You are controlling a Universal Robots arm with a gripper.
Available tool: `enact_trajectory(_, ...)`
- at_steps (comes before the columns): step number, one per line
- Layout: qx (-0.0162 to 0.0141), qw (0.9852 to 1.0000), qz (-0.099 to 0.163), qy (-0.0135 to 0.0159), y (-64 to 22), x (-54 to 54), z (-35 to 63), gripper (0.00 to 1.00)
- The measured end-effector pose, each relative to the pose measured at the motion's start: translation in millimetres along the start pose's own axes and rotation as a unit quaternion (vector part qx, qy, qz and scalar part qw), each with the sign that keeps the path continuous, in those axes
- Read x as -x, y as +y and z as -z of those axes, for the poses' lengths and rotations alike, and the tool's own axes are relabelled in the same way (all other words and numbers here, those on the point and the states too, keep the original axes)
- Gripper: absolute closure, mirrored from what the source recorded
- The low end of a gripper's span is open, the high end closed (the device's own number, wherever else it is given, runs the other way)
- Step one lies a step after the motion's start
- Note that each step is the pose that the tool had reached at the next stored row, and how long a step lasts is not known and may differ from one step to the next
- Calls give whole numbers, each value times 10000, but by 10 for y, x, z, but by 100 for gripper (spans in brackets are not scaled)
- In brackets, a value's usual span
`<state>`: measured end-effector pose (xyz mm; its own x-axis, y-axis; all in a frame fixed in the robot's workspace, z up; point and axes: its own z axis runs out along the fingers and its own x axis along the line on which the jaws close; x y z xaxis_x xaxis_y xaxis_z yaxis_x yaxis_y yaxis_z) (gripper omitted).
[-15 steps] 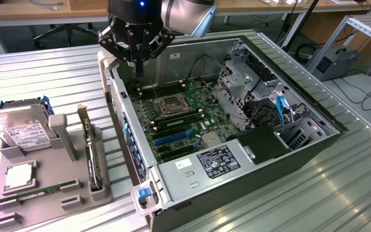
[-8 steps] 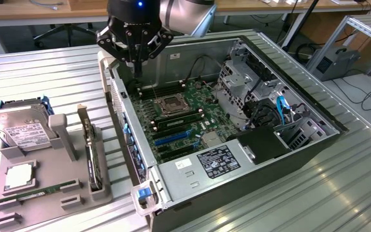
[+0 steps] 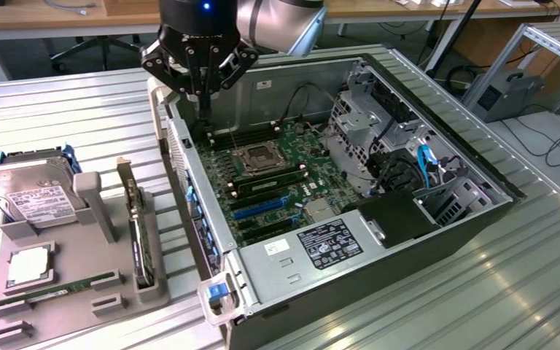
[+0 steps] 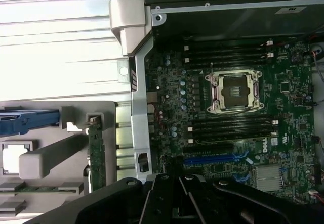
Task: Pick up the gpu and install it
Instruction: 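Reach for the gpu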
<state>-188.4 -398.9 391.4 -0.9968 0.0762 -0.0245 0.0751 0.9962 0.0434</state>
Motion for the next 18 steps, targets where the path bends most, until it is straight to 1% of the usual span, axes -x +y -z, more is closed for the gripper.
enact_trajectory(9, 0, 10000, 0, 0, -3, -42, 0, 89)
enact_trajectory(18, -1, 10000, 0, 0, -5, -61, 1, 89)
